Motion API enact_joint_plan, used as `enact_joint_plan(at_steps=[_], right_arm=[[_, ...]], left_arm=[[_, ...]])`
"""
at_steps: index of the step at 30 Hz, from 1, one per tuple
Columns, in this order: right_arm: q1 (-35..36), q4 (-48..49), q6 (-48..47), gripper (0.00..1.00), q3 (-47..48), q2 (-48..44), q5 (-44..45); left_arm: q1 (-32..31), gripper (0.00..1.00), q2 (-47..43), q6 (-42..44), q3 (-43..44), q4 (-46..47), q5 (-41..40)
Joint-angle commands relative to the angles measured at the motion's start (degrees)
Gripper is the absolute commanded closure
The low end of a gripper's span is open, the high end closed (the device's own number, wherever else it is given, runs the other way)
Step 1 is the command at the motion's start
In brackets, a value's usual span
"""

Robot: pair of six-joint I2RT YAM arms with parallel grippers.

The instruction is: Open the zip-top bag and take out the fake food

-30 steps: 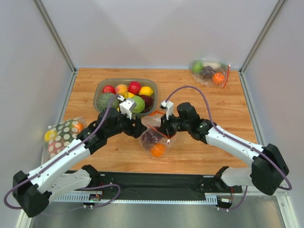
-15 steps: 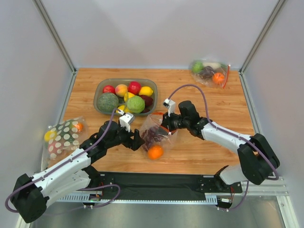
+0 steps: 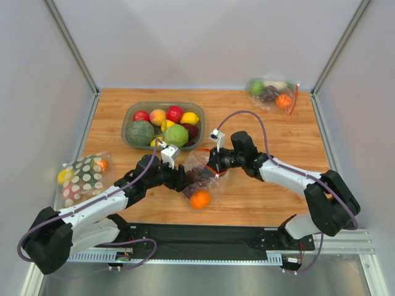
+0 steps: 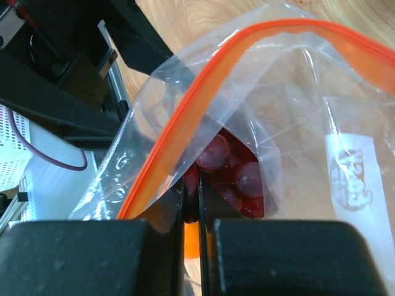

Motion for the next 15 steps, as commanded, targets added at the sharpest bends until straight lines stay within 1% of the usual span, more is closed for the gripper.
enact_joint_plan(at_steps=[1, 2, 3, 4, 6, 7, 10, 12, 13, 15], right_arm=[[-0.19, 3.85, 0.77, 1.0, 0.05, 0.25, -2.54], [-0.19, 3.94, 0.86, 1.0, -0.21, 0.34, -2.54], [-0.19, 3.94, 0.95, 1.0, -0.22, 0.34, -2.54], [-0.19, 4.03, 1.03, 1.0, -0.39, 0.34, -2.63], [-0.37, 4.55, 1.47, 1.0, -0.74, 0.08, -2.63], [-0.54, 4.64, 1.65, 1.0, -0.92, 0.08, -2.63], [-1.33, 5.35, 2.88, 1.0, -1.71, -1.59, -2.36], [-2.12, 5.79, 3.67, 1.0, -1.97, -4.04, -2.54], [-2.3, 5.79, 4.02, 1.0, -1.97, -4.84, -2.89], [-3.27, 6.57, 5.68, 1.0, -2.06, -7.12, -4.38]], left_arm=[[0.38, 0.35, 0.01, -0.43, -0.45, 6.58, 1.36], [0.38, 0.5, -0.16, -0.52, -0.63, 6.85, 1.45], [0.38, 0.57, -0.25, -0.52, -0.72, 6.94, 1.36], [0.29, 0.66, -0.77, -0.34, -0.8, 7.03, 1.19], [0.38, 0.75, -1.04, -0.17, -0.81, 6.51, 1.1], [0.38, 0.83, -1.48, 0.01, -0.8, 5.72, 0.75], [0.38, 0.95, -2.27, 0.1, -0.72, 3.43, -0.65], [0.38, 0.97, -2.8, 0.18, -0.8, 1.68, -1.62], [0.38, 1.0, -2.97, 0.27, -0.8, 1.23, -2.5], [0.38, 1.0, -3.5, 0.27, -0.89, 0.35, -3.12]])
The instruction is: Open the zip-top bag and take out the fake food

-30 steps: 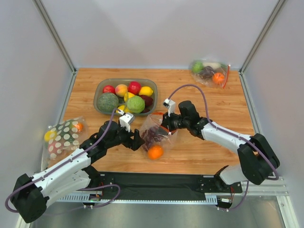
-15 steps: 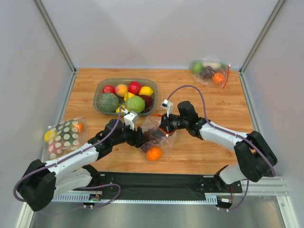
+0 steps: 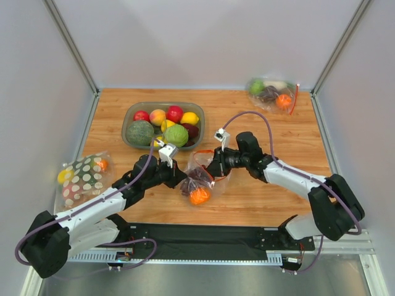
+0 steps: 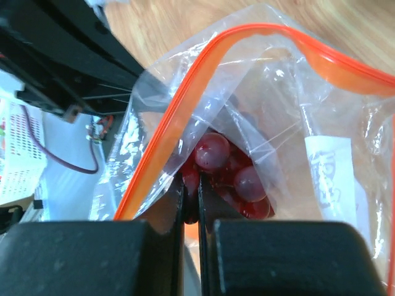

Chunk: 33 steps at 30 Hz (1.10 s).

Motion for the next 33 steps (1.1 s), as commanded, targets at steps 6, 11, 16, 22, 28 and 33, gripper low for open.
enact_joint_plan(at_steps=[6, 11, 16, 22, 28, 33], right_arm=[[-4.97, 12.92, 9.94, 1.0, -1.98, -9.14, -8.22], [-7.78, 24.51, 19.43, 1.0, -4.36, -8.97, -12.98], [-10.68, 36.29, 28.92, 1.0, -6.47, -7.64, -16.85], [-14.46, 36.42, 30.0, 1.0, -3.14, -10.01, -18.08], [-17.01, 29.19, 26.73, 1.0, 0.73, -13.09, -16.59], [-18.42, 37.8, 34.11, 1.0, 1.53, -12.74, -14.92]], left_arm=[[0.31, 1.0, -1.67, 0.53, -0.56, -2.63, -3.0], [0.49, 1.0, -1.49, 0.44, -0.48, -3.42, -2.99], [0.4, 1.0, -1.49, 0.8, -0.21, -4.3, -3.17], [0.4, 1.0, -2.19, 1.5, 0.05, -6.32, -3.08], [0.4, 1.0, -2.64, 1.85, 0.14, -6.85, -2.91], [0.4, 1.0, -1.41, 1.85, 0.22, -7.02, -2.64]])
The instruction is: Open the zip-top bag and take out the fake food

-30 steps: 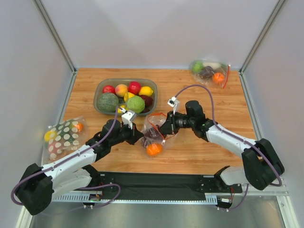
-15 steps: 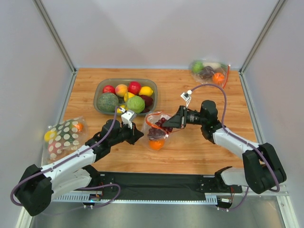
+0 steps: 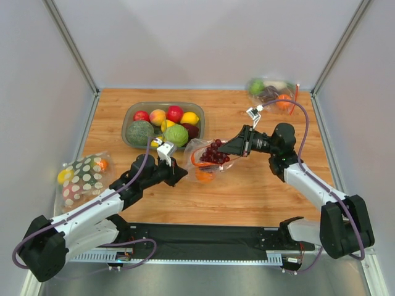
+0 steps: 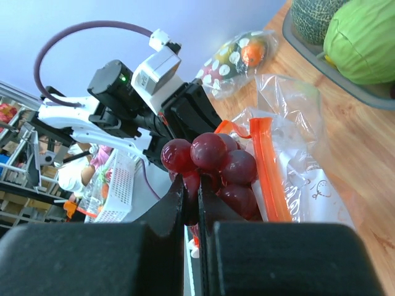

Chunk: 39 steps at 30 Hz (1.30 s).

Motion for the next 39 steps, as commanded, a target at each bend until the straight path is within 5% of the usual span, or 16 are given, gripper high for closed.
enact_joint_plan(at_steps=[1, 9, 18, 22, 39], right_arm=[[-1.98, 12.23, 6.46, 1.0, 4.28, -2.19, 2.44], [0.03, 27.63, 22.04, 1.0, 5.42, 2.39, 6.3], [8.03, 10.85, 10.02, 1.0, 10.43, 3.61, 9.9], [11.02, -4.96, -0.09, 1.0, 13.16, 3.97, 13.86], [8.65, 39.3, 36.61, 1.0, 13.77, 10.99, 10.61]], left_arm=[[0.47, 1.0, 1.39, 1.79, -0.34, -7.0, -1.68], [0.47, 1.0, 4.11, 2.49, 2.37, -6.56, -0.28], [0.47, 1.0, 7.19, 2.75, 7.3, -4.72, 1.31], [0.38, 1.0, 6.67, 2.58, 8.53, -4.63, 1.75], [0.46, 1.0, 3.33, 1.52, 0.54, -4.89, 0.78]])
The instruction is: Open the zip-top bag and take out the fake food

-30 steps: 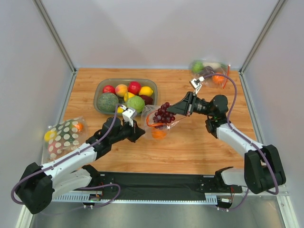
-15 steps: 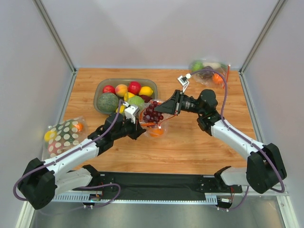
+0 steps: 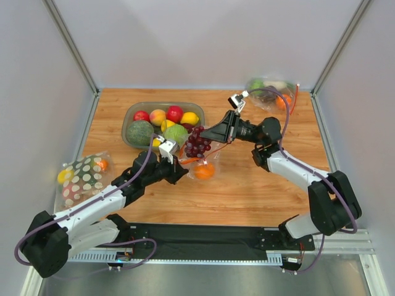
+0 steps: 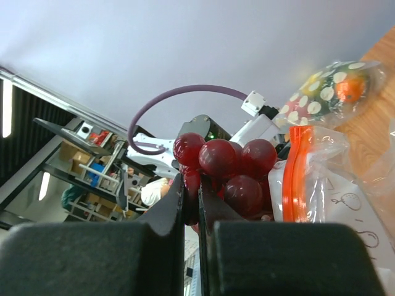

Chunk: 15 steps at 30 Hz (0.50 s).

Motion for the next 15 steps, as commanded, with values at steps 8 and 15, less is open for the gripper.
enact_joint_plan(at_steps=[8, 15], right_arm=[[-0.68, 20.11, 13.53, 1.0, 5.41, -1.79, 2.88], [-0.68, 25.39, 21.1, 1.0, 5.5, -2.14, 2.18]], left_arm=[[0.27, 1.0, 1.78, 0.71, -2.83, -3.62, -0.51], [0.27, 1.0, 3.72, 1.07, -2.83, -3.27, -1.56]])
